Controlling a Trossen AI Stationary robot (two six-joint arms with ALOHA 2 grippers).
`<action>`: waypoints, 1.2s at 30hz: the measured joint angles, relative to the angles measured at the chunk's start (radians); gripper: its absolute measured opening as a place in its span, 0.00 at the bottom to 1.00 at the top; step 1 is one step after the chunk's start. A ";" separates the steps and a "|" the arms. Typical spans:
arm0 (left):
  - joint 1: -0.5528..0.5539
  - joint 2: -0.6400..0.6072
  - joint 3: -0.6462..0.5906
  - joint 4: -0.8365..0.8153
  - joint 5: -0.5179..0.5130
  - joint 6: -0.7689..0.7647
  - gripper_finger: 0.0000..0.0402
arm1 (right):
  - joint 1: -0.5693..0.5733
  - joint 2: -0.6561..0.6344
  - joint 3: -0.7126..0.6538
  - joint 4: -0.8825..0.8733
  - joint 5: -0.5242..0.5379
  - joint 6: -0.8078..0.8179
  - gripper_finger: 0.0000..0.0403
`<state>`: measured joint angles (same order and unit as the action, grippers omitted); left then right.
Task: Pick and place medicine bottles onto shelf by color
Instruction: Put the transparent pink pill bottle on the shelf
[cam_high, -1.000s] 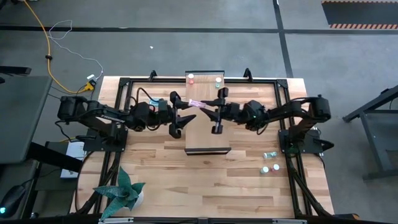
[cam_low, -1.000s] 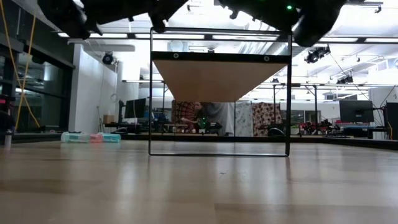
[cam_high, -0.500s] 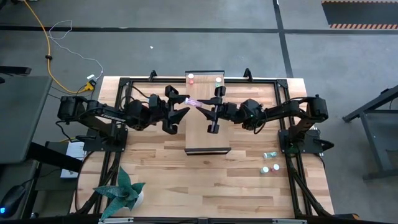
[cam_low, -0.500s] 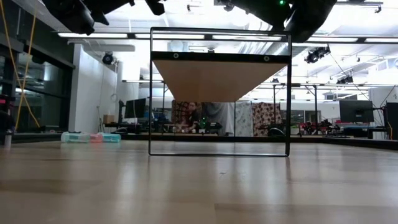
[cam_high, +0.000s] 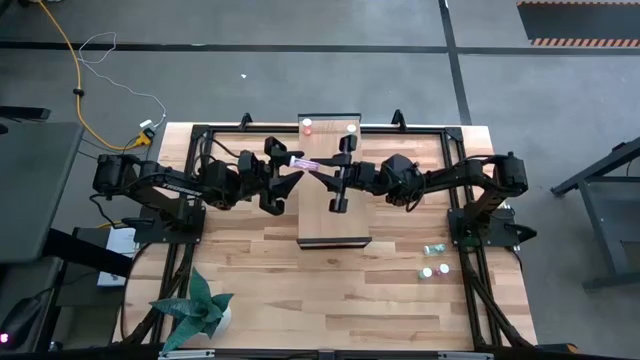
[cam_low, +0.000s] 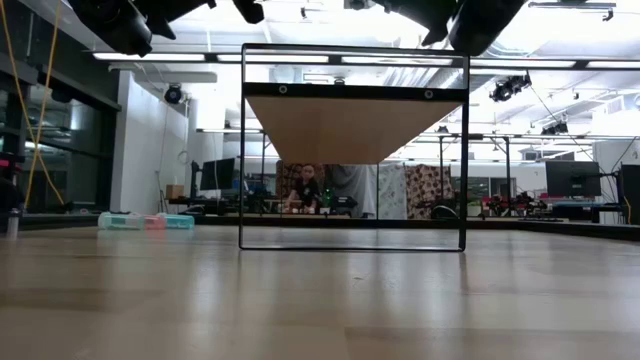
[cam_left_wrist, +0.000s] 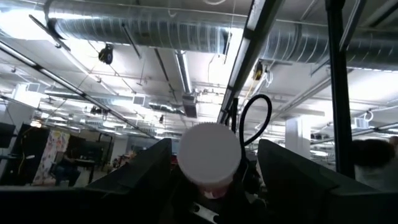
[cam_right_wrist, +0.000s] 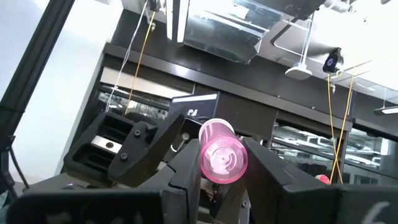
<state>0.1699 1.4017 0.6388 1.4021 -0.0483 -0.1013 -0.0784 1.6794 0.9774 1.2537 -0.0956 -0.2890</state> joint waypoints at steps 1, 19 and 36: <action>0.000 0.000 0.000 0.001 -0.009 0.003 0.57 | 0.000 0.000 0.004 -0.001 0.000 0.000 0.21; 0.002 0.000 0.004 0.054 -0.053 0.007 0.37 | -0.027 0.000 0.053 -0.041 -0.023 0.022 0.21; 0.002 0.000 0.044 0.016 -0.064 0.007 0.26 | -0.032 0.000 0.053 -0.044 -0.022 0.026 0.21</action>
<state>0.1719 1.4021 0.6830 1.4186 -0.1122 -0.0940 -0.1104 1.6794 1.0309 1.2093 -0.1174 -0.2626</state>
